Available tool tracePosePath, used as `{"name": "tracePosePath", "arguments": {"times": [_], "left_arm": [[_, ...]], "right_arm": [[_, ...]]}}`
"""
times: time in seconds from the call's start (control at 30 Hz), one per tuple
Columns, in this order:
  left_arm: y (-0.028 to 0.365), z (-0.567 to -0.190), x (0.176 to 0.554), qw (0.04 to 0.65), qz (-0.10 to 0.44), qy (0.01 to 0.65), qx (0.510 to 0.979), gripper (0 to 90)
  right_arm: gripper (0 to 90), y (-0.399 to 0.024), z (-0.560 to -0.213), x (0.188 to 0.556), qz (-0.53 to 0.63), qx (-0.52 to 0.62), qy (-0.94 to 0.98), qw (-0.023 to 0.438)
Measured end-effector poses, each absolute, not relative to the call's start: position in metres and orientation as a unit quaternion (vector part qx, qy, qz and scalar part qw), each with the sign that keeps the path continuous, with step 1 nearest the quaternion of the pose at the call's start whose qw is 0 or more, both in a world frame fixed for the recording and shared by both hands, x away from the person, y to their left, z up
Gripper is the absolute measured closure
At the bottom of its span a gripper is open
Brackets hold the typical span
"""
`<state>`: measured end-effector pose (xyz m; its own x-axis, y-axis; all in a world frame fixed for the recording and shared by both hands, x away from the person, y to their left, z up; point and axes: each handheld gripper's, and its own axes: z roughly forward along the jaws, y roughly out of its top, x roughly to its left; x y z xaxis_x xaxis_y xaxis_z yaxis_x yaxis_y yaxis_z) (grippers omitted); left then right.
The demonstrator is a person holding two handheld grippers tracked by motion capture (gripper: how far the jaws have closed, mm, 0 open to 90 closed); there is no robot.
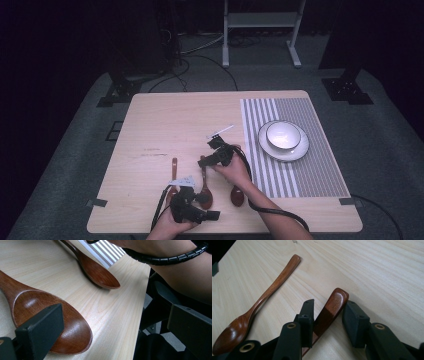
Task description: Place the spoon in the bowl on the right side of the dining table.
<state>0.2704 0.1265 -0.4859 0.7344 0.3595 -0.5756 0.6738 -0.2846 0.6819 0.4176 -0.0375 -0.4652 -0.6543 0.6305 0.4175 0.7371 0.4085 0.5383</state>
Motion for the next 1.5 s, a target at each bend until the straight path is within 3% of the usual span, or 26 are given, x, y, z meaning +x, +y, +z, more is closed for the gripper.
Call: {"name": "tracePosePath", "arguments": {"times": [1.17, 1.5], "left_arm": [[0.127, -0.483, 0.27, 0.503, -0.154, 0.324, 0.786, 0.0], [0.131, -0.478, 0.27, 0.519, -0.146, 0.321, 0.779, 0.0]], "right_arm": [[82.7, -0.076, -0.456, 0.416, -0.476, -0.446, -0.732, 0.194], [83.6, -0.09, -0.451, 0.418, -0.487, -0.453, -0.72, 0.198]]}}
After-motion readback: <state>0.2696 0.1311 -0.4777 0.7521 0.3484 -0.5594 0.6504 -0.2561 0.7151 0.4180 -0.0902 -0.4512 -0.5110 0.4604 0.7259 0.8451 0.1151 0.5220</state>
